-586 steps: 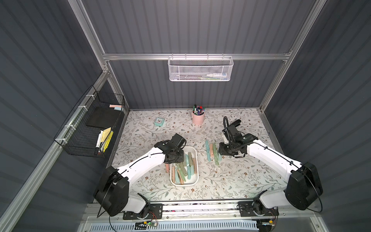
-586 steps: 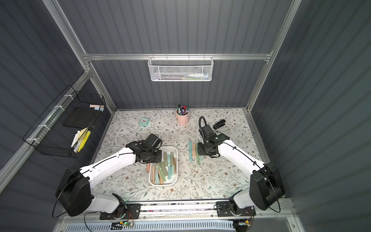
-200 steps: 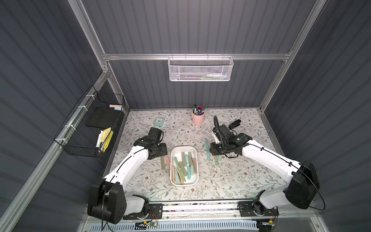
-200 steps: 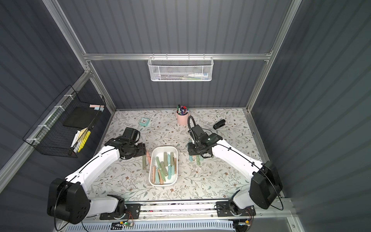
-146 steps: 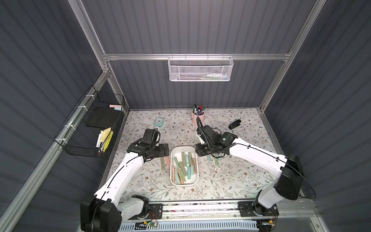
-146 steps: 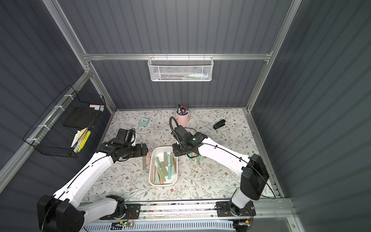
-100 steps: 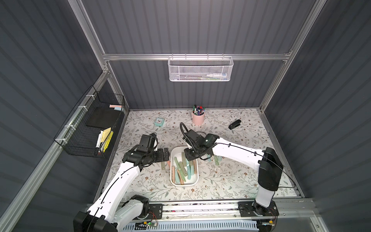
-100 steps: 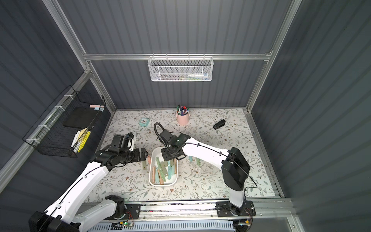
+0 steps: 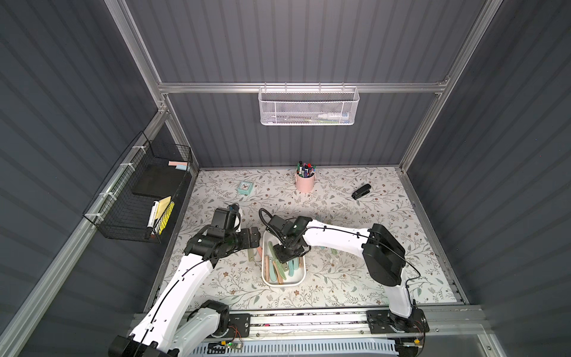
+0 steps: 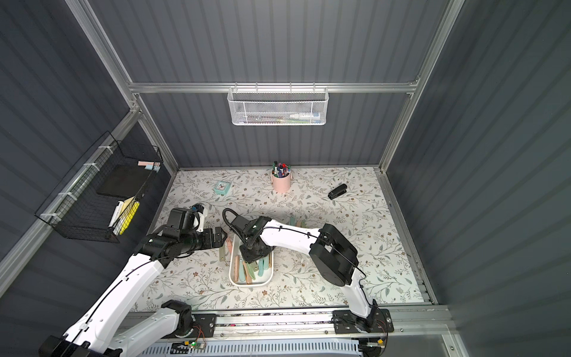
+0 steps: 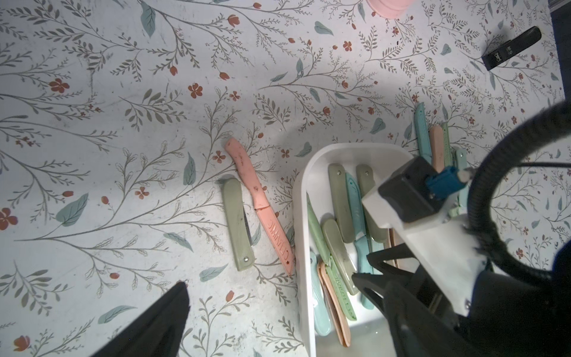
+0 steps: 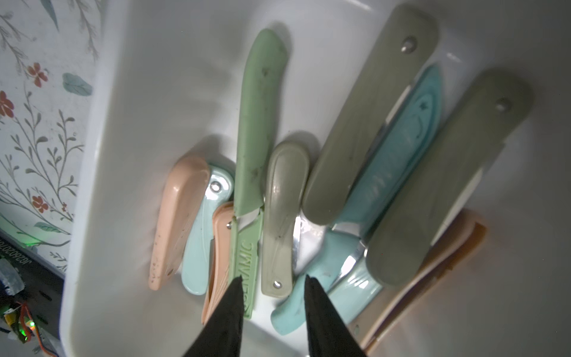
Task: Take the fruit knife out of the storage box
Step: Pick up the fruit knife from the storage box.
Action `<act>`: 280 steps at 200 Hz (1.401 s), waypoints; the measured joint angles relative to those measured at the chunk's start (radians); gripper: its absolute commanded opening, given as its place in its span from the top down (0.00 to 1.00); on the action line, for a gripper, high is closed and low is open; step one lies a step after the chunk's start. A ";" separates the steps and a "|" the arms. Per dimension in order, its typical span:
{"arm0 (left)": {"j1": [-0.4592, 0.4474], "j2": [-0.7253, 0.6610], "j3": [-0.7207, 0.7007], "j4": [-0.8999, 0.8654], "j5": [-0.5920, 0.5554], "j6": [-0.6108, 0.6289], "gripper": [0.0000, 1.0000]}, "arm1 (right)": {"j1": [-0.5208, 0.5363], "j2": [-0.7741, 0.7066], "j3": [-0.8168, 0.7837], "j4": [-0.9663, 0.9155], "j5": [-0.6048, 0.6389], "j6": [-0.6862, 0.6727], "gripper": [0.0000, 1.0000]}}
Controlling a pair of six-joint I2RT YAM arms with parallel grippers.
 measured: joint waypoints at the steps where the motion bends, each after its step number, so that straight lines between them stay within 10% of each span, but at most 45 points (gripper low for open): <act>1: 0.000 0.000 0.000 0.000 0.000 0.000 0.01 | 0.000 0.001 0.001 -0.001 0.000 0.000 0.63; 280: 0.008 0.003 0.000 -0.028 -0.022 0.000 0.01 | 0.012 0.232 0.248 -0.236 0.110 0.023 0.75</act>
